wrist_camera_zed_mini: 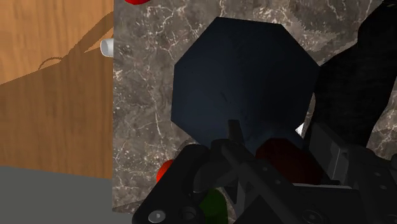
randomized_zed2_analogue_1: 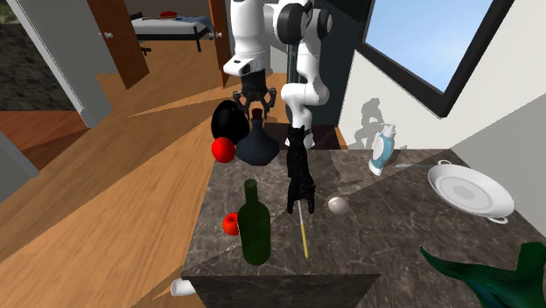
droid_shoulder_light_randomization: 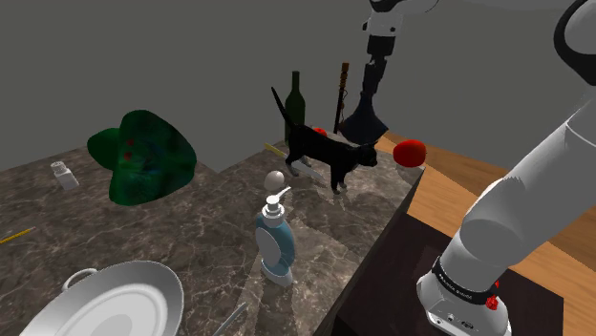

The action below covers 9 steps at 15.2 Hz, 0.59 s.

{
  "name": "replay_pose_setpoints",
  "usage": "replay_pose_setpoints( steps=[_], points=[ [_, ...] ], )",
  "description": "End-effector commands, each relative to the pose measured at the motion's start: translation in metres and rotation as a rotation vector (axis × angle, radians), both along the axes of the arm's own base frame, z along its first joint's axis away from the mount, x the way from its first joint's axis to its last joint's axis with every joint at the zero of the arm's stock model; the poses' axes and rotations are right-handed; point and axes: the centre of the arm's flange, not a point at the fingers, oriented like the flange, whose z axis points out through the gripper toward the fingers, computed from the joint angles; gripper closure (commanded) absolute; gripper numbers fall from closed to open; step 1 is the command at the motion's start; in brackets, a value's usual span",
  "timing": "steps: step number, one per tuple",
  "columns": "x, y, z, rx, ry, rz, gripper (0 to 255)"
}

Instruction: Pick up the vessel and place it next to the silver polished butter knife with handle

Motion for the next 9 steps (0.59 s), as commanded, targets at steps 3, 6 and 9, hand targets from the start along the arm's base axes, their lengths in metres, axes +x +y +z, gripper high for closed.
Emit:
replay_pose_setpoints(
  steps=[3, 6, 9],
  points=[
    [0.000, 0.000, 0.022, 0.000, -0.002, 0.000, 255],
    [0.000, 0.000, 0.038, 0.000, -0.002, 0.000, 255],
    [0.000, 0.000, 0.054, 0.000, -0.002, 0.000, 255]
  ],
)
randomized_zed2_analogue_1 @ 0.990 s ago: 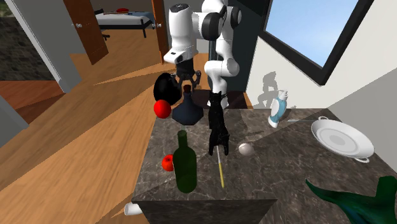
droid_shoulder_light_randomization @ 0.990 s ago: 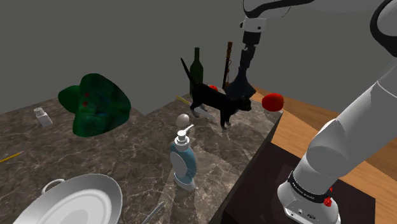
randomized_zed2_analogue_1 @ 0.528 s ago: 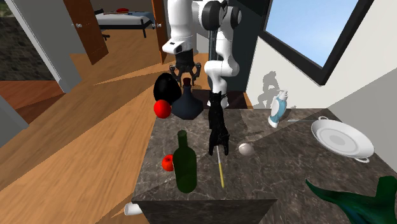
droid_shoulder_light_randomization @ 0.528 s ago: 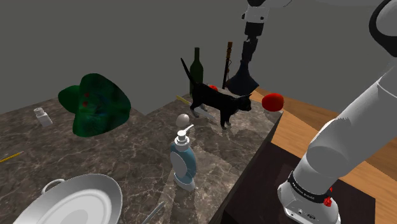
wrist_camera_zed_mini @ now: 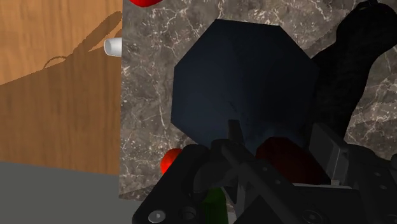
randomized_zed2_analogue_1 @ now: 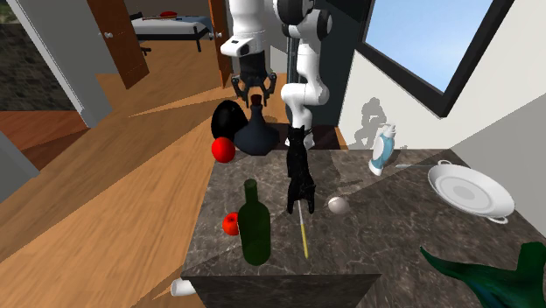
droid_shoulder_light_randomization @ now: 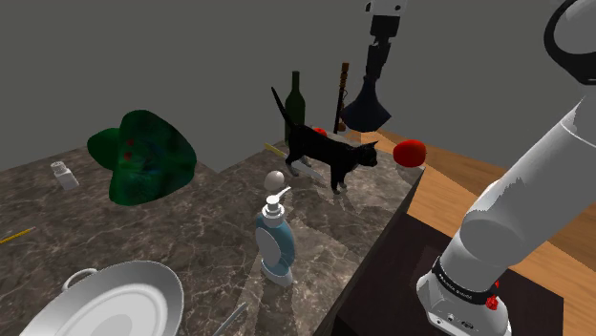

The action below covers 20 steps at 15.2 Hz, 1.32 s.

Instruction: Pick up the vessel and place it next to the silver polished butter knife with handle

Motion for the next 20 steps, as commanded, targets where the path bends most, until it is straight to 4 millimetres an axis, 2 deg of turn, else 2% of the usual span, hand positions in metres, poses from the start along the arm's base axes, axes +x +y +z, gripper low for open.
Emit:
replay_pose_setpoints(
  steps=[1, 13, 14, 20],
  points=[
    [0.000, 0.000, 0.010, 0.000, -0.002, 0.000, 255],
    [0.000, 0.000, 0.074, 0.000, -0.002, 0.000, 255],
    [0.000, 0.000, 0.075, 0.000, -0.002, 0.000, 255],
    [0.002, 0.076, 0.052, 0.000, -0.002, 0.000, 255]
  ],
)
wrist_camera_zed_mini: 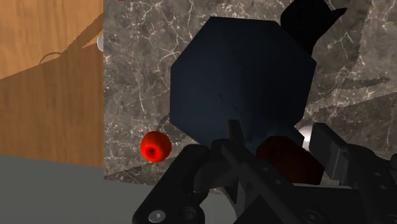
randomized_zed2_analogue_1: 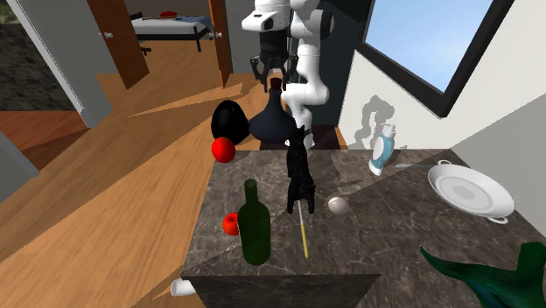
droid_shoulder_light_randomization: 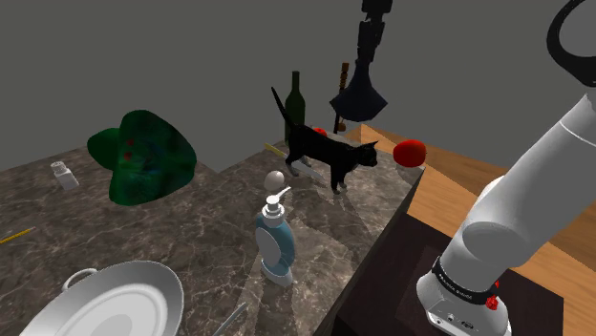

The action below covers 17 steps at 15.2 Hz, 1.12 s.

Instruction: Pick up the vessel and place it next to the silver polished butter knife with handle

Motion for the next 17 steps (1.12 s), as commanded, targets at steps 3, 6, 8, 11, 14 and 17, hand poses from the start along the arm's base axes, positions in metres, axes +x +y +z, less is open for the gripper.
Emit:
replay_pose_setpoints(
  steps=[3, 6, 8, 11, 14, 17],
  points=[
    [0.000, 0.051, -0.016, -0.001, -0.002, -0.001, 255],
    [0.001, 0.089, -0.028, -0.001, -0.002, -0.001, 255],
    [0.001, 0.114, -0.035, -0.001, -0.002, -0.001, 255],
    [0.002, 0.152, -0.046, -0.001, -0.002, -0.001, 255],
    [0.003, 0.190, -0.058, -0.001, -0.002, -0.001, 255],
    [0.004, 0.228, -0.069, -0.001, -0.002, -0.001, 255]
  ],
)
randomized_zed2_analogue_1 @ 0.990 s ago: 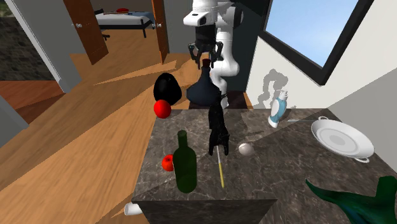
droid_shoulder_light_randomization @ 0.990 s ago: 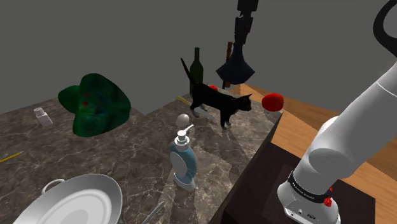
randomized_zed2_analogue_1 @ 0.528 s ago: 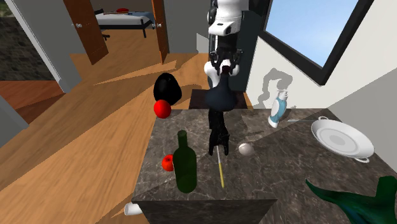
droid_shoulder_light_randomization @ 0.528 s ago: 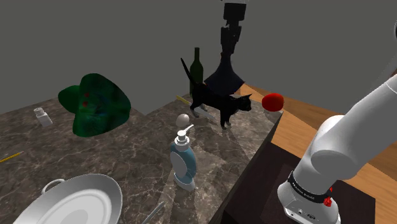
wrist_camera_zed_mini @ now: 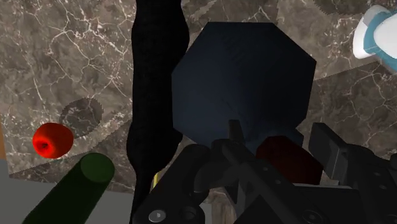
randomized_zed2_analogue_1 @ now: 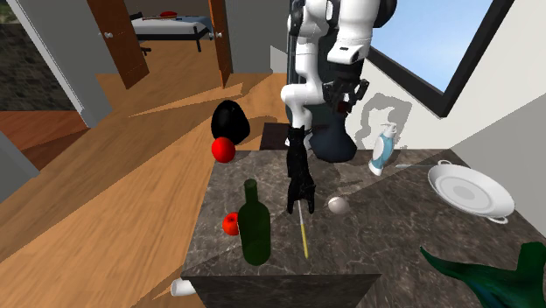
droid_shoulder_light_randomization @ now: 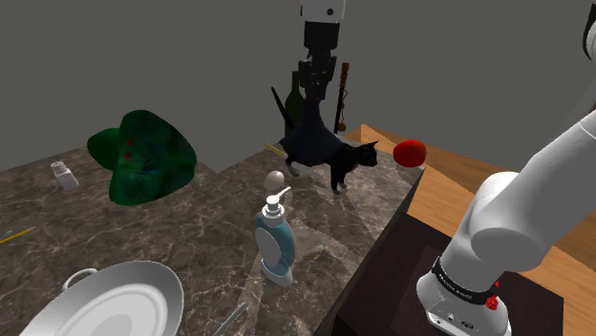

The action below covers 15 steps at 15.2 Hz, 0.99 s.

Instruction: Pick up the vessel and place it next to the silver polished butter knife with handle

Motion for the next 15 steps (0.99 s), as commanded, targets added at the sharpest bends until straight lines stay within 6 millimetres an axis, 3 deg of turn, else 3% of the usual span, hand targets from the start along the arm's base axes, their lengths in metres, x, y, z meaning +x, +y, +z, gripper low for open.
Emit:
replay_pose_setpoints(
  steps=[1, 15],
  points=[
    [0.001, 0.024, -0.004, 0.000, -0.002, -0.002, 255],
    [0.005, 0.201, -0.057, 0.000, -0.002, -0.002, 255]
  ],
)
